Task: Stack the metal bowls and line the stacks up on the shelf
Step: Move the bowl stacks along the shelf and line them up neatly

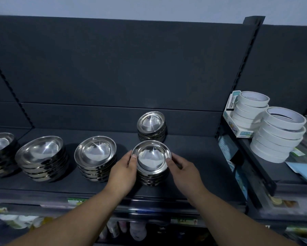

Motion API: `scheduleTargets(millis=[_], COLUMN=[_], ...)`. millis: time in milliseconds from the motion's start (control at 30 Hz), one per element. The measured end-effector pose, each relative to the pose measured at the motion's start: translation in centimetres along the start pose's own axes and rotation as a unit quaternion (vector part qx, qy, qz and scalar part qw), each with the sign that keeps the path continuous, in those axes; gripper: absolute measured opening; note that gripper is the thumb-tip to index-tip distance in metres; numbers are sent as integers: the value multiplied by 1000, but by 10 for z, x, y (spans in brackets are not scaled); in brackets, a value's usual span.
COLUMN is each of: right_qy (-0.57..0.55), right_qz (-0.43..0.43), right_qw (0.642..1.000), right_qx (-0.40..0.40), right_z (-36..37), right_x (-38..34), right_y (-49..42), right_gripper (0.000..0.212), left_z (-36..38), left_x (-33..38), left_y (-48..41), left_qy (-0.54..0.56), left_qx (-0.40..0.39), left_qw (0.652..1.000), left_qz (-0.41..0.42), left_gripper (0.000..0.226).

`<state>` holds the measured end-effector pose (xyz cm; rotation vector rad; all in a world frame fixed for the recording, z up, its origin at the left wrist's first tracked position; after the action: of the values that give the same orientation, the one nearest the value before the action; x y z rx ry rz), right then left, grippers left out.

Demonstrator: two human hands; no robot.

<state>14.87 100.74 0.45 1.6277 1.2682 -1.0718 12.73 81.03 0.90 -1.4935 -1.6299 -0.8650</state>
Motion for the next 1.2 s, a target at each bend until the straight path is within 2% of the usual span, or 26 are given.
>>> scheduleTargets(millis=[133, 233, 333, 400, 467, 667, 733, 800, 933, 1200], right_qy=[0, -38, -74, -102, -117, -120, -103, -80, -39, -11], right_qz=[1, 43, 117, 144, 150, 143, 120, 76, 1, -20], right_qw=[1000, 997, 987, 979, 976, 978, 985, 993, 999, 999], right_qx=[-8, -41, -75, -98, -102, -91, -65, -35, -35, -30], right_z=[-1, 2, 7, 12, 15, 15, 11, 5, 3, 2], right_x=[1, 9, 25, 29, 30, 28, 28, 25, 9, 3], right_y=[-2, -1, 0, 2, 2, 0, -1, -3, -4, -12], right_gripper=[37, 42, 51, 46, 39, 35, 46, 54, 47, 39], left_z=[0, 5, 22, 28, 29, 25, 21, 15, 8, 9], left_x=[-3, -18, -33, -37, -38, -29, -29, -22, -5, -3], left_y=[-2, 2, 10, 12, 9, -1, -5, -6, 0, -2], left_qy=[22, 115, 247, 307, 325, 300, 271, 221, 163, 77], left_qx=[-11, -34, -111, -127, -130, -146, -127, -95, -67, -80], left_qw=[1000, 991, 954, 930, 923, 931, 947, 968, 984, 994], left_qz=[-3, -59, -132, -160, -162, -150, -117, -71, -7, 23], left_gripper=[43, 49, 53, 50, 51, 57, 61, 56, 44, 49])
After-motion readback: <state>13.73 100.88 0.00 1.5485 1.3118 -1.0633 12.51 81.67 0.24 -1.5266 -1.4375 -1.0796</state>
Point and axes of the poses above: each hand's wrist, its own y-axis away from the middle knuckle, its own z-axis out of the palm, x = y × z, the point moved 5 cm from there along -y, towards the middle knuckle, and after that the axes turned 1 degree about -x, right-handed, at the moved point
